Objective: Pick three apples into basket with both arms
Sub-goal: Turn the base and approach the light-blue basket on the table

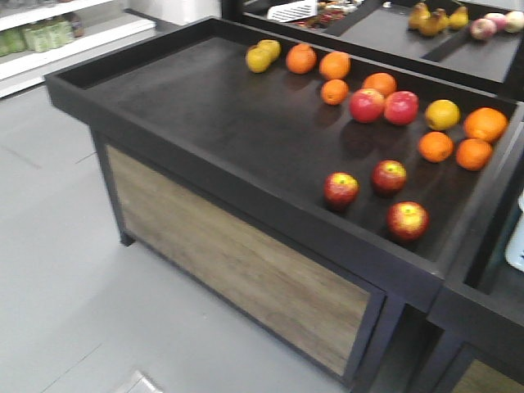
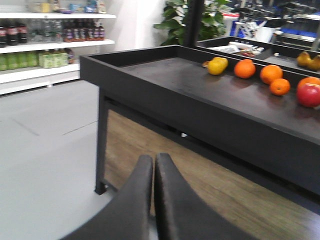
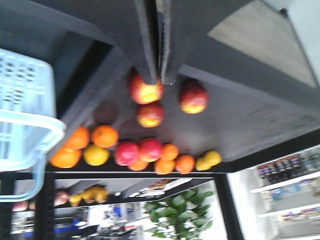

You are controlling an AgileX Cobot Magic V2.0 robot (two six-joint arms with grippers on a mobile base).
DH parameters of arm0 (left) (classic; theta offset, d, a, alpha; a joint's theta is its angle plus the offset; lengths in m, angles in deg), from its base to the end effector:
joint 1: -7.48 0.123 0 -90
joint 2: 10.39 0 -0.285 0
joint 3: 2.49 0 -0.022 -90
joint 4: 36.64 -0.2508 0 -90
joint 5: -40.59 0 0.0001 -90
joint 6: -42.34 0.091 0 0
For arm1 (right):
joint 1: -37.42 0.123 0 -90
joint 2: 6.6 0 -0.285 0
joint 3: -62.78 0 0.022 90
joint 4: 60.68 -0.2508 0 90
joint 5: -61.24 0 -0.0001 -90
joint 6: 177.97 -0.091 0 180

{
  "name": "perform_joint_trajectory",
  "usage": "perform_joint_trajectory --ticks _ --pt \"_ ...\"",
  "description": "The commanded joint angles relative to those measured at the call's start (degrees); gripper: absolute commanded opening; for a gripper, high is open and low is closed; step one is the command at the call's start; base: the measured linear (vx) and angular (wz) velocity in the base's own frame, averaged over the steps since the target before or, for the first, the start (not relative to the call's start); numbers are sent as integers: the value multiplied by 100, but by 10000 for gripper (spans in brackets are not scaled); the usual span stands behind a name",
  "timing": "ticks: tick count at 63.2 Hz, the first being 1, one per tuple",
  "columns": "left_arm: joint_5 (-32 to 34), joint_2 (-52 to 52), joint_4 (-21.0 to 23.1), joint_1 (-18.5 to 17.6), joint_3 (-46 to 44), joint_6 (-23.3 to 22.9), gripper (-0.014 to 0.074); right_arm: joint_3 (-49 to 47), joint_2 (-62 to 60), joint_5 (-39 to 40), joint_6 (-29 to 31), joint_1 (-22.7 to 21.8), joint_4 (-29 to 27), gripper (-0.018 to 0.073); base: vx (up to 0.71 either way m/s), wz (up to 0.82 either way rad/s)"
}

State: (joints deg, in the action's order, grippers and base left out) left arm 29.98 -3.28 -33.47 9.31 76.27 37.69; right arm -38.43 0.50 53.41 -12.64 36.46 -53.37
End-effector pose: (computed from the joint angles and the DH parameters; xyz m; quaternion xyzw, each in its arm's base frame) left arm 0.0562 0.0009 0.1879 -0.0590 0.7435 -0.0383 0.6650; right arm 0.0565 -0.0025 0.1922 0.0592 0.7269 0.0323 0.6834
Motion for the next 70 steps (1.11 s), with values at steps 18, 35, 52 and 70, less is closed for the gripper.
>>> perform_joint_trajectory --ticks 18,35,52,70 --pt "401 -86 14 2 21 -24 -6 84 -77 429 29 -21 12 -4 10 -40" --pt "401 -86 14 2 21 -24 -6 84 -77 429 29 -21 12 -4 9 -37" --pt "401 -86 14 2 21 -24 -6 84 -77 429 29 -21 12 -4 9 -38" --pt "401 -86 14 2 21 -24 -6 84 -77 429 29 -21 12 -4 9 -41"
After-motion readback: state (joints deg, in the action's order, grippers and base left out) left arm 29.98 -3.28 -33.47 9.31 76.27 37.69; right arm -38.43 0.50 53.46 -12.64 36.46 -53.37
